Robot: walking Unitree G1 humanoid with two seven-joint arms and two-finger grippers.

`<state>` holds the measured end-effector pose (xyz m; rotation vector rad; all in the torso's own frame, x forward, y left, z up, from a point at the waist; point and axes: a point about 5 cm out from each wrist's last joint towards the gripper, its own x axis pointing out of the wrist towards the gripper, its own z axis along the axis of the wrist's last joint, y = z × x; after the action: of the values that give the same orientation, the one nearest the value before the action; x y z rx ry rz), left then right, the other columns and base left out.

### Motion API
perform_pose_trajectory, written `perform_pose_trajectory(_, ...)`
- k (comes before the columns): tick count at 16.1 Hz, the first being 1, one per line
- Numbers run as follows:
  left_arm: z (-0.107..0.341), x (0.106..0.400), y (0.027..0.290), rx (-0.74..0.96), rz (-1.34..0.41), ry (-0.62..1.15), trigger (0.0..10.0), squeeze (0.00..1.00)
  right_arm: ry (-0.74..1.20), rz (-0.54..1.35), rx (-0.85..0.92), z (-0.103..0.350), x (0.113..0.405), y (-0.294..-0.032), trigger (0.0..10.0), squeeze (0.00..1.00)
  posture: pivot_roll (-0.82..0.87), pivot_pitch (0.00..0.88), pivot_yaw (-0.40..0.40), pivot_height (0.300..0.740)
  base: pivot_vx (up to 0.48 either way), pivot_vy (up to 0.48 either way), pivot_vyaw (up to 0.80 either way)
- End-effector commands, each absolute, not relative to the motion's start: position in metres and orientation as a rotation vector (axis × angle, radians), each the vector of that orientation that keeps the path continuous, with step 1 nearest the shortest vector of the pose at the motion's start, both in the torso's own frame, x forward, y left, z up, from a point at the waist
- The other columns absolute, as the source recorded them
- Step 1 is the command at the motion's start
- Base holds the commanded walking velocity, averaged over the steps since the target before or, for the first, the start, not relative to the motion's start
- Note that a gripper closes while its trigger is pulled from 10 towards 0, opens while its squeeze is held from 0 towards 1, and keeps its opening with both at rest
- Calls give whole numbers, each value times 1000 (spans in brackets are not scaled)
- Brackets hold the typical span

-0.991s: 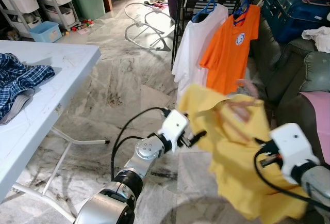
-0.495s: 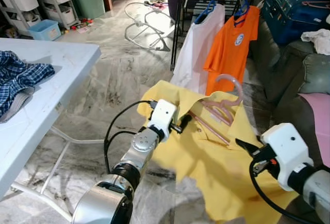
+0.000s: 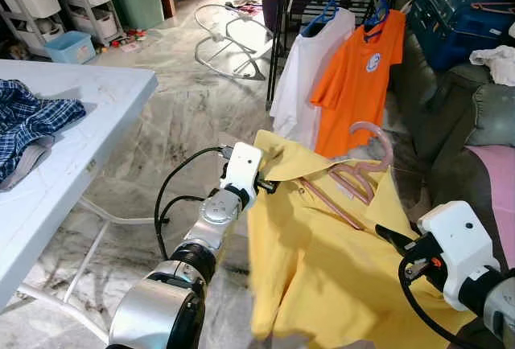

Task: Hang hanger

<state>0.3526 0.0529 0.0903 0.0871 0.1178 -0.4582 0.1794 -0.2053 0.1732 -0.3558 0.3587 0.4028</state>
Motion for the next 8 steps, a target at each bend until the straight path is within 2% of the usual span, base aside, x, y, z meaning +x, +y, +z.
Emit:
perform_pose_trajectory(1,89,352,53,78,-472,137,10000,0,339,367,-375,177,181,-212,0,0,-185,4,-1,740,0,0,0)
perform_pose_trajectory(4,85,348,48,70,-506,141,10000,0,342,384,-355,173,182,-208,0,0,-177,6,-5,740,0,0,0)
perform_pose_trajectory(5,86,349,47,69,-489,132,4118,0,347,402,-349,173,180,-205,0,0,-176,7,-10,740,0,0,0)
perform_pose_trajectory(6,90,350,44,48,-487,121,0,0,349,422,-334,173,178,-203,0,0,-180,8,-10,740,0,0,0)
perform_pose_trajectory(8,94,351,40,24,-504,106,0,0,350,438,-327,174,175,-201,0,0,-188,8,-9,740,0,0,0)
